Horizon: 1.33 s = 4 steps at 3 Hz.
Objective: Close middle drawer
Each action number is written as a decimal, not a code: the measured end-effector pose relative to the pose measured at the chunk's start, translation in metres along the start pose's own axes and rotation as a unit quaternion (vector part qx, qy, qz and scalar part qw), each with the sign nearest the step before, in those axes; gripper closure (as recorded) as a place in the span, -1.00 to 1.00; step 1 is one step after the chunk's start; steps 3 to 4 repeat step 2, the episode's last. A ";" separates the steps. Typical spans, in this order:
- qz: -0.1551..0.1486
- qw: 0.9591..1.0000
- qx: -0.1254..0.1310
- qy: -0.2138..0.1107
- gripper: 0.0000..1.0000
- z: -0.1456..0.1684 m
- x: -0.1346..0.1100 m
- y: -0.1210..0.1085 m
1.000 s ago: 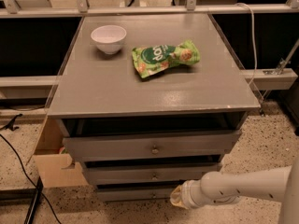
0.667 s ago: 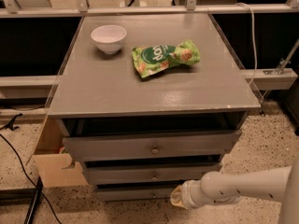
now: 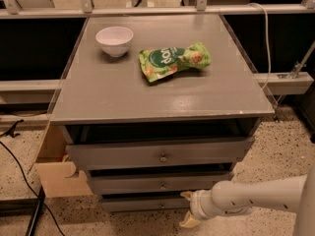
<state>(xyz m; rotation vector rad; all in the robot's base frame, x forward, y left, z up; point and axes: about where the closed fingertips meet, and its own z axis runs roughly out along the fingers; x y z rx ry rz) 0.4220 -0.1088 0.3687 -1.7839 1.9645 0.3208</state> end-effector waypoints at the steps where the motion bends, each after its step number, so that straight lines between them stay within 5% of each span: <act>1: 0.000 1.000 0.000 0.000 -1.00 0.000 0.000 0.000; 4: 0.000 1.000 0.000 0.000 -1.00 0.000 0.000 0.000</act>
Offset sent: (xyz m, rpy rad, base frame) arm 0.0000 0.0000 0.0000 0.0000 0.0000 0.0000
